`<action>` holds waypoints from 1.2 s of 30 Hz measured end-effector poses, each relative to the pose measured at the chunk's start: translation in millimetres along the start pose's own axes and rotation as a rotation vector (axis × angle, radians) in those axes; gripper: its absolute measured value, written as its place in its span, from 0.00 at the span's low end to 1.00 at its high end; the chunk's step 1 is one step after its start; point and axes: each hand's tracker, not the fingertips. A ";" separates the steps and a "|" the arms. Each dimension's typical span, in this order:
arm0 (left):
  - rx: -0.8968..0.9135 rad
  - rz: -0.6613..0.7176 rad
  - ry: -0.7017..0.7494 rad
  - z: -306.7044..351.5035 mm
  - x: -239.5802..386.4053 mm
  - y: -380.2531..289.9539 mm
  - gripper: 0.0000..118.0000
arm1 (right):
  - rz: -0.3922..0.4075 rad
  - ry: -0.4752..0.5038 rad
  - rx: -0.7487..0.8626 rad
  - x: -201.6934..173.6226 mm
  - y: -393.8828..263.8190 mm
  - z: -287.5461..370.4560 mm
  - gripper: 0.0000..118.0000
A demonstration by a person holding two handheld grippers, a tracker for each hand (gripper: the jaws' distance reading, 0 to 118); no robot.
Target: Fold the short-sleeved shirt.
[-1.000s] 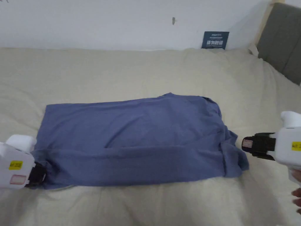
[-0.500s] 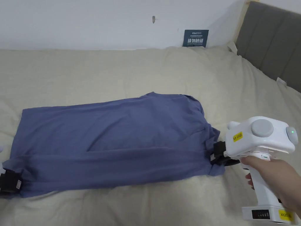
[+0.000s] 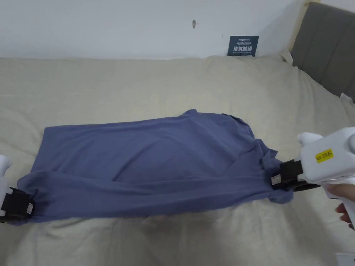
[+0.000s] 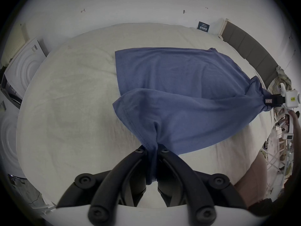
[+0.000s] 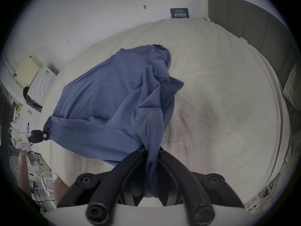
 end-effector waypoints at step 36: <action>0.355 0.191 -0.143 81.2 13.4 -136.4 0.71 | 0.081 0.093 0.421 -59.0 -148.9 87.8 0.35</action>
